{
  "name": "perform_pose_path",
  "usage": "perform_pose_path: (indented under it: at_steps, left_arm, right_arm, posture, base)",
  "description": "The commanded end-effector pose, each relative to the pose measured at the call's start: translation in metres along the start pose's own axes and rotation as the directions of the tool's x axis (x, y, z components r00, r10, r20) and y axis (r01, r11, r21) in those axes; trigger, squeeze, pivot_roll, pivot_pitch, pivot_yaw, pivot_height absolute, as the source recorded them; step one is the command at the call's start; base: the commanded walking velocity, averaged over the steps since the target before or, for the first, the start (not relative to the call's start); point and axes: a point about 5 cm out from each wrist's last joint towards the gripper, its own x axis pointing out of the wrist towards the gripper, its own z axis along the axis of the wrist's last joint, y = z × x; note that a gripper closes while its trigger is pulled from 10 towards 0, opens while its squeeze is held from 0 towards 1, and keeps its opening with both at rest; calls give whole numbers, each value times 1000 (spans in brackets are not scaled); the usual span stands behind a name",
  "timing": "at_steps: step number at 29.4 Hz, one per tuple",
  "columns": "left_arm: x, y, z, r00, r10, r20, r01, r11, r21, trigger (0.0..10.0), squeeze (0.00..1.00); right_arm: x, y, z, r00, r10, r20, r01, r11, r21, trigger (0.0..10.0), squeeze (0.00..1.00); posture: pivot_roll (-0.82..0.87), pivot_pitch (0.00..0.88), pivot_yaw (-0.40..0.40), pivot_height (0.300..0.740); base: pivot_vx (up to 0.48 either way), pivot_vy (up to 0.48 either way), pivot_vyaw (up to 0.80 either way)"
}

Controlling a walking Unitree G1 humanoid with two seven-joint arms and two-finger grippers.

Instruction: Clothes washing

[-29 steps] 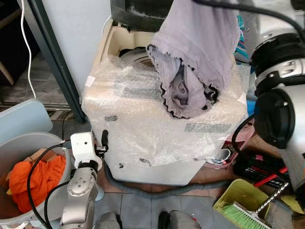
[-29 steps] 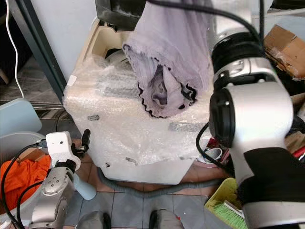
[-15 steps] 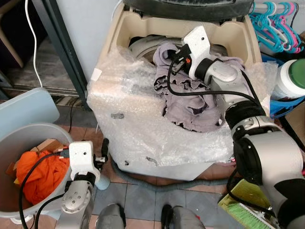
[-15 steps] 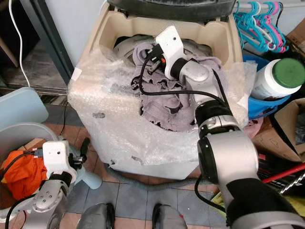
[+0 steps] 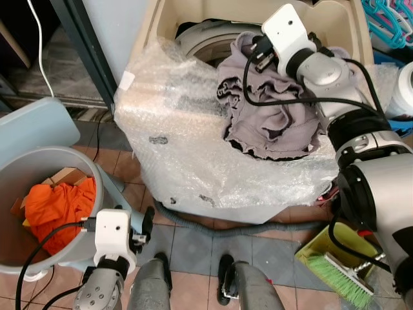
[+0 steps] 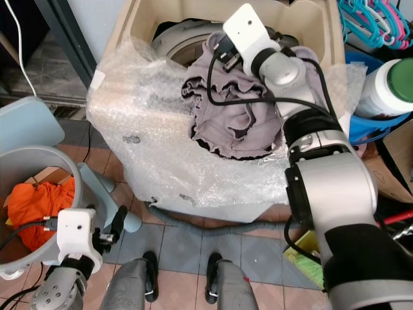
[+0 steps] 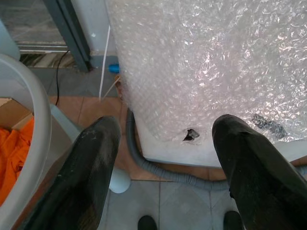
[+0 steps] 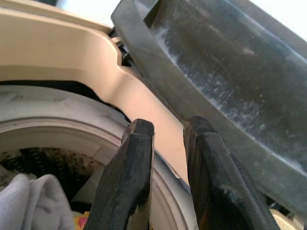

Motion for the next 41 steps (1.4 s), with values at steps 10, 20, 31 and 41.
perform_pose_path:
  at_steps: [10,20,31,41]
  left_arm:
    - [27,0,7,999,6,33,-6,1000,-4,10000,0]
    - [59,-6,20,993,-54,103,57,998,-24,10000,0]
    - [84,-10,33,981,-78,175,80,997,-4,10000,0]
    - [86,-12,28,976,-128,178,129,992,8,10000,0]
  right_arm:
    - [-23,-40,5,982,85,166,-120,969,215,10000,1000]
    - [-70,-34,-11,932,258,255,-339,872,353,10000,1000]
    - [-83,-41,15,916,180,358,-316,874,369,10000,1000]
    - [-125,10,-9,754,615,231,-651,652,390,10000,1000]
  posture:
    - [12,252,-31,740]
    - [-51,166,-9,740]
    - [-65,110,20,740]
    - [-73,97,28,740]
  base:
    - [0,0,0]
    - [0,0,0]
    - [0,0,0]
    - [0,0,0]
